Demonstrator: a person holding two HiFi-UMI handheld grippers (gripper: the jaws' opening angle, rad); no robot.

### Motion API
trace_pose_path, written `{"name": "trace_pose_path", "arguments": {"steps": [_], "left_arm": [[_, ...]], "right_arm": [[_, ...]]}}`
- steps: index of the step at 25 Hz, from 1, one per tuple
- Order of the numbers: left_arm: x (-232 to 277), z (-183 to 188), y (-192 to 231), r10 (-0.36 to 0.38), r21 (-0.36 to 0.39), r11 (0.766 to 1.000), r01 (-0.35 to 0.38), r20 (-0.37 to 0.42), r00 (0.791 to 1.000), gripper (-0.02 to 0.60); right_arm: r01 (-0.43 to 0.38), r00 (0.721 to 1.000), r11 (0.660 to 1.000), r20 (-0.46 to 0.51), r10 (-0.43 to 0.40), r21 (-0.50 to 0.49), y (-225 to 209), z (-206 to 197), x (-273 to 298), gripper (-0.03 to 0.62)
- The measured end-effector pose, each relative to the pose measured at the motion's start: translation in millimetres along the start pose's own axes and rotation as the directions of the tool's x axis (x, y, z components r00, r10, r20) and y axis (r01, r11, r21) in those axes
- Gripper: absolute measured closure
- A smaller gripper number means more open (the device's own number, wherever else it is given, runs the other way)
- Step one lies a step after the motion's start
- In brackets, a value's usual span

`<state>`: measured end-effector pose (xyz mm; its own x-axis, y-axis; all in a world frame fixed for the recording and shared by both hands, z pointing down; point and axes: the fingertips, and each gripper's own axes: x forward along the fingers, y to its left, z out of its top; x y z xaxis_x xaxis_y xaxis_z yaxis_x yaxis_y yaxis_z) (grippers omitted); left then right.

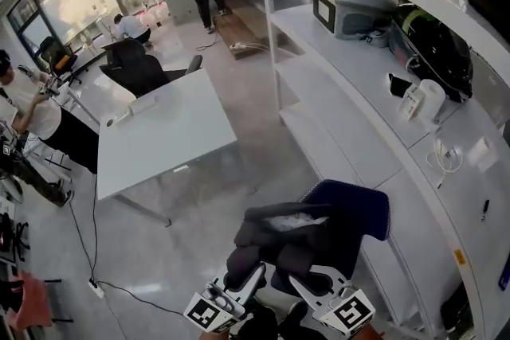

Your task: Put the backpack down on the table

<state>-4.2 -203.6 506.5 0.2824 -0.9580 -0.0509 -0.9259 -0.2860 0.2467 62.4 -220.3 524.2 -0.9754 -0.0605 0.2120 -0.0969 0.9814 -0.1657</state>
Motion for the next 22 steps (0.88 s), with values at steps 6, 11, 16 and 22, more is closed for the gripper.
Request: {"name": "trace_pose_path", "arguments": {"steps": [6, 11, 16, 22], "left_arm": [[-34, 89, 67, 0.059, 0.129, 0.989, -0.073, 0.105, 0.993, 0.54], [-88, 163, 131, 0.089, 0.227, 0.966, -0.123, 0.152, 0.984, 0.541], [-143, 211, 193, 0.112, 0.251, 0.957, -0.148, 0.154, 0.982, 0.541], [-182, 259, 263, 0.169, 0.282, 0.934, -0.22, 0.193, 0.967, 0.541]], "right_arm": [[-0.074, 0.994, 0.991, 0.068, 0.081, -0.112, 27, 80, 73, 0.531], [-0.064, 0.987, 0.994, 0.139, 0.077, -0.094, 61, 143, 149, 0.531], [-0.062, 0.979, 0.995, 0.187, 0.076, -0.083, 94, 183, 230, 0.531], [-0.105, 0.967, 0.981, 0.212, 0.139, -0.161, 118, 229, 315, 0.531]]}}
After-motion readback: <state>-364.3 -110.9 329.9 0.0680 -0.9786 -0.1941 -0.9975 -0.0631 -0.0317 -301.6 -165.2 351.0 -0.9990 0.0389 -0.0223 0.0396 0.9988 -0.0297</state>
